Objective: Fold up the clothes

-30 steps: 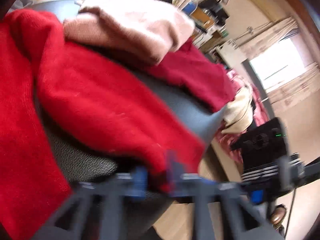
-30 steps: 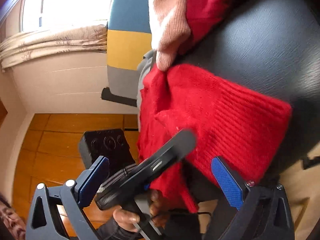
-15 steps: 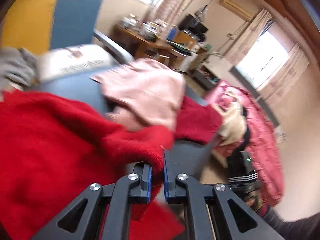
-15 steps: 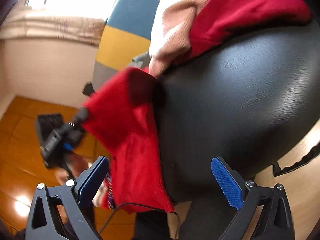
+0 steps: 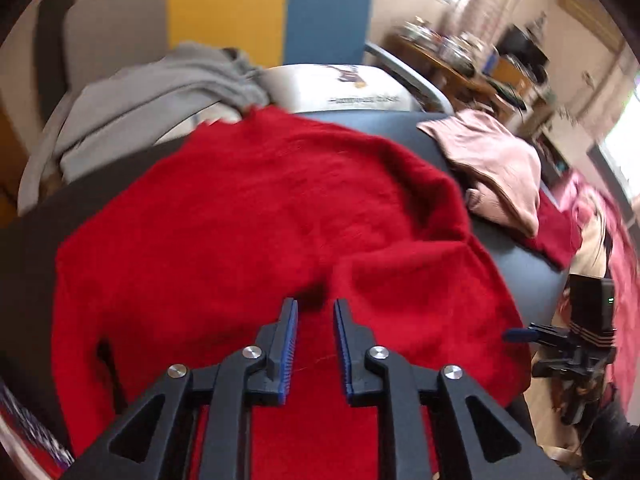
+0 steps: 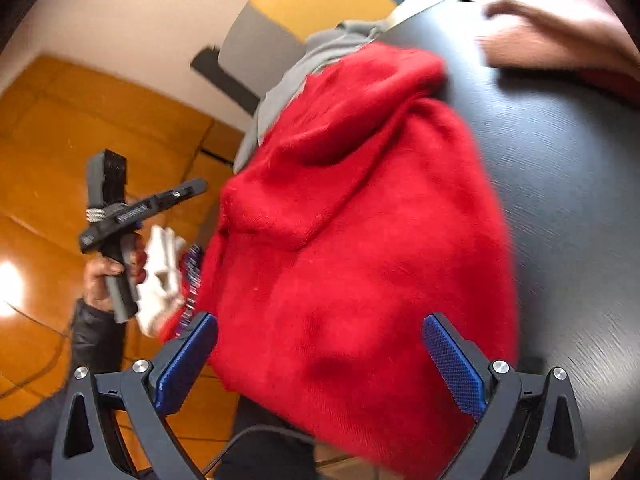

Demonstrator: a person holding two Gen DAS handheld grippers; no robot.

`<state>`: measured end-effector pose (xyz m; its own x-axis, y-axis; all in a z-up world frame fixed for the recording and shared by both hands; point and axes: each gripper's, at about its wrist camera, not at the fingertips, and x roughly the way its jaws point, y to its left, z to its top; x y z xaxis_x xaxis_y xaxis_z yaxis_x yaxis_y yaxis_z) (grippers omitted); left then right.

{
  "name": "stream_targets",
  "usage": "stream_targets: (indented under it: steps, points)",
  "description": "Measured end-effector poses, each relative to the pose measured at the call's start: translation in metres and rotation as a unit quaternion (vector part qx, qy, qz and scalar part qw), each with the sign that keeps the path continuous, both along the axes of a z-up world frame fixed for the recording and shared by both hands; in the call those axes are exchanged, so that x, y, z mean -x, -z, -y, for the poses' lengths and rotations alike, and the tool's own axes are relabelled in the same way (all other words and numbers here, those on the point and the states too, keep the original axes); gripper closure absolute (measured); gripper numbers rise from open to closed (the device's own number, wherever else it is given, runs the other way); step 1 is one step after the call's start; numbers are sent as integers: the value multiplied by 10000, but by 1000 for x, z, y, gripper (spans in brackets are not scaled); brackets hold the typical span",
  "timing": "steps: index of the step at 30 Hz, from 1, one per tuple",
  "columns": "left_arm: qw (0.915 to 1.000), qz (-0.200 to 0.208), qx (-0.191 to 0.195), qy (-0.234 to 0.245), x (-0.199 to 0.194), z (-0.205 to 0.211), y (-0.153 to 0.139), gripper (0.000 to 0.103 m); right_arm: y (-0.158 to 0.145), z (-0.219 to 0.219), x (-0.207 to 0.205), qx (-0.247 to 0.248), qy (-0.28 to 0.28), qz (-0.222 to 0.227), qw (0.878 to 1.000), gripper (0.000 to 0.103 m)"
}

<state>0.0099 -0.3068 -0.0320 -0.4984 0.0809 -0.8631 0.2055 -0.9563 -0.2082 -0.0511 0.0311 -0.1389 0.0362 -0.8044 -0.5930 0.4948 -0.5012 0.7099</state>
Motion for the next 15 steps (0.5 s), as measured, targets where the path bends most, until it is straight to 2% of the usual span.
stream_targets:
  steps: [2,6,8,10,12,15]
  points:
    - [9998,-9,-139,-171,-22,16,12,80,1,23,-2,-206,-121,-220,9995,0]
    - [9994,41,-134,-328,-68,31,41,72,2,53,-8,-530,-246,-750,9955,0]
    - [9987,-116,-310,-385,-83,34,54,63,4,54,-12,-551,-209,-976,9935,0]
    - [9986,-393,-231,-262,-93,28,60,56,6,51,-15,-493,-137,-1147,9921,0]
    - [9980,-584,217,-77,-91,11,59,53,8,48,-20,-411,-83,-1343,9901,0]
    - [9929,-793,724,504,-77,-7,58,50,9,48,-29,-409,-77,-1647,9855,0]
